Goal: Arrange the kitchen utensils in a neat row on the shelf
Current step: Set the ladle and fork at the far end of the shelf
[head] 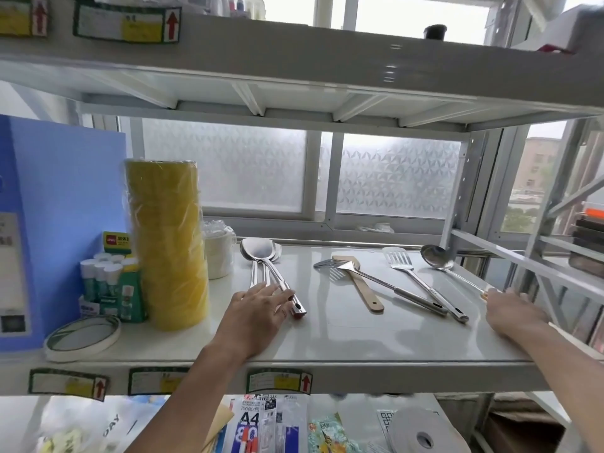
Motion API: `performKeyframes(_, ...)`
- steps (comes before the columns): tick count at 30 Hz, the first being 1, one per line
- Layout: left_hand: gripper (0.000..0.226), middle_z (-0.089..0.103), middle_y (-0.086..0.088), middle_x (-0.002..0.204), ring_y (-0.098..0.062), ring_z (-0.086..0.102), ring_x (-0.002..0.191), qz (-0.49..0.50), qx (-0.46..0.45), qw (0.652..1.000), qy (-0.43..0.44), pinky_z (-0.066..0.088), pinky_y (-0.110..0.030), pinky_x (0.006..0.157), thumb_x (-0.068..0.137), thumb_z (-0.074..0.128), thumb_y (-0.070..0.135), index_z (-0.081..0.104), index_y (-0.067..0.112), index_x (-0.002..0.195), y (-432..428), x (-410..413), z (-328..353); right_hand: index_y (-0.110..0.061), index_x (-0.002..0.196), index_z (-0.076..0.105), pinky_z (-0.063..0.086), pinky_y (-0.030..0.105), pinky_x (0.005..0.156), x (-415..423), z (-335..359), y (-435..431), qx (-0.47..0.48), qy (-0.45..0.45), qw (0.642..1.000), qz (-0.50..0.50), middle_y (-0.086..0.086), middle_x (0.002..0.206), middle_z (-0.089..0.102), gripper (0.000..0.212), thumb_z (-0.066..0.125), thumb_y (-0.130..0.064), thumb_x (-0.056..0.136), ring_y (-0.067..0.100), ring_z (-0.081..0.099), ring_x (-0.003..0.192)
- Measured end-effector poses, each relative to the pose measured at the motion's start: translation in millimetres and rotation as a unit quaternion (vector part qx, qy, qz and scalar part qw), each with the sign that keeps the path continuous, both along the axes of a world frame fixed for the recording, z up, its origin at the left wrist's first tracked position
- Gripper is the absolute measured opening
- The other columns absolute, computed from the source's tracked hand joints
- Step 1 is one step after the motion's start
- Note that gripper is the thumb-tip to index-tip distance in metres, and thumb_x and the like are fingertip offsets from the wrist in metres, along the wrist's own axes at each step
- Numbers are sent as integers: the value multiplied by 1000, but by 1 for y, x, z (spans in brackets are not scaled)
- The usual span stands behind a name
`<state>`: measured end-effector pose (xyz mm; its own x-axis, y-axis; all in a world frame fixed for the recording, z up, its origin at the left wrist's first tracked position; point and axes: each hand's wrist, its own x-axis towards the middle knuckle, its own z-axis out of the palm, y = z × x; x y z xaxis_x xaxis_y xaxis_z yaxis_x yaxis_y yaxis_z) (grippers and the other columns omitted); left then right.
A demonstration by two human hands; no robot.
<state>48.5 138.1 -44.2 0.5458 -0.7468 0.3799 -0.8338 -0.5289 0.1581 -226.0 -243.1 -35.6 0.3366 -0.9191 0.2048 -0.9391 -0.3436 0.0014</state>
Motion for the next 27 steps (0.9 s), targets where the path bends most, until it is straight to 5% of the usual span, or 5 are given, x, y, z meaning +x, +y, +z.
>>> performKeyframes(7, 44, 49, 17, 150, -9, 35, 145, -3, -17, 1000, -5, 33, -38, 109, 105, 35, 50, 46, 42, 147, 1, 7, 1, -17, 124, 59, 43, 42, 96, 18, 21, 11, -51, -6, 999, -18, 13, 130, 53, 41, 41, -13, 87, 33, 48, 123)
performKeyframes(11, 43, 50, 17, 149, -9, 37, 144, -1, -22, 1000, -1, 33, -38, 109, 105, 36, 49, 47, 41, 147, 5, 10, 0, -12, 118, 65, 48, 45, 90, 53, 23, 35, -153, -128, 959, 203, 16, 115, 63, 32, 50, -8, 90, 38, 57, 109)
performKeyframes(15, 44, 48, 17, 151, -9, 36, 145, 0, -25, 1000, 7, 32, -37, 109, 105, 35, 50, 46, 41, 147, 2, 8, -1, -18, 123, 67, 51, 39, 90, 89, 25, 71, -22, -162, 918, 360, 8, 110, 68, 30, 59, -21, 94, 28, 65, 100)
performKeyframes(19, 45, 46, 16, 153, -9, 34, 146, -1, -26, 1000, 15, 31, -37, 111, 105, 35, 50, 46, 41, 148, -1, 4, -7, -22, 131, 58, 52, 39, 88, 103, 16, 87, -20, -82, 939, 334, 6, 118, 63, 41, 59, -26, 90, 27, 62, 111)
performKeyframes(27, 43, 47, 17, 153, -8, 35, 145, 0, -45, 999, 18, 31, -36, 110, 106, 35, 48, 48, 42, 147, 0, 6, -5, -4, 102, 60, 45, 37, 75, 111, 6, 87, -33, -172, 944, 280, 19, 103, 64, 19, 44, -4, 92, 37, 64, 95)
